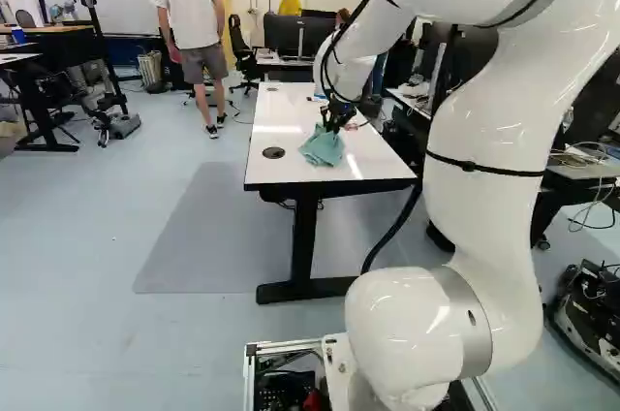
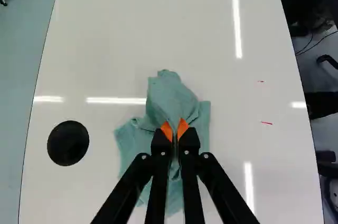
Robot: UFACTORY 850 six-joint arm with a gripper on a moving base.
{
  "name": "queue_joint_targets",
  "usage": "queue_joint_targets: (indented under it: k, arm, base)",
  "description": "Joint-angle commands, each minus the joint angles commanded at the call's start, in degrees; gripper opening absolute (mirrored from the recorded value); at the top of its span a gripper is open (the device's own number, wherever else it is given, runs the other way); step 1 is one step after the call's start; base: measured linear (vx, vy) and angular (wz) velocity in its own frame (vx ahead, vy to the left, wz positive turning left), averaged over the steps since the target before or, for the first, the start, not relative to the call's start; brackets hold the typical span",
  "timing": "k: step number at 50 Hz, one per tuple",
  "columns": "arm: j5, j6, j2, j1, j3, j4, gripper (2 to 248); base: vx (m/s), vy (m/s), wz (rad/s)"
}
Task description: Clean the table with the green towel
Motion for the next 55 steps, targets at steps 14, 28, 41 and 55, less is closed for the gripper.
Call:
queue_joint_targets:
  k: [14, 28, 41, 55]
  arm:
    - [0.0, 0.0, 3.38, -1.35, 3.96, 0.0, 31]
    - [0.0, 0.0, 6.71, -3.0, 7.72, 0.0, 31]
    - [0.0, 0.0, 8.63, -4.41, 9.84, 0.0, 31]
    - [0.0, 0.0, 8.63, -4.41, 9.84, 0.0, 31]
  base:
    - [0.0, 0.0, 0.0]
    - [0.0, 0.0, 0.0]
    - [0.0, 0.0, 0.0]
    - [0.0, 0.0, 0.0]
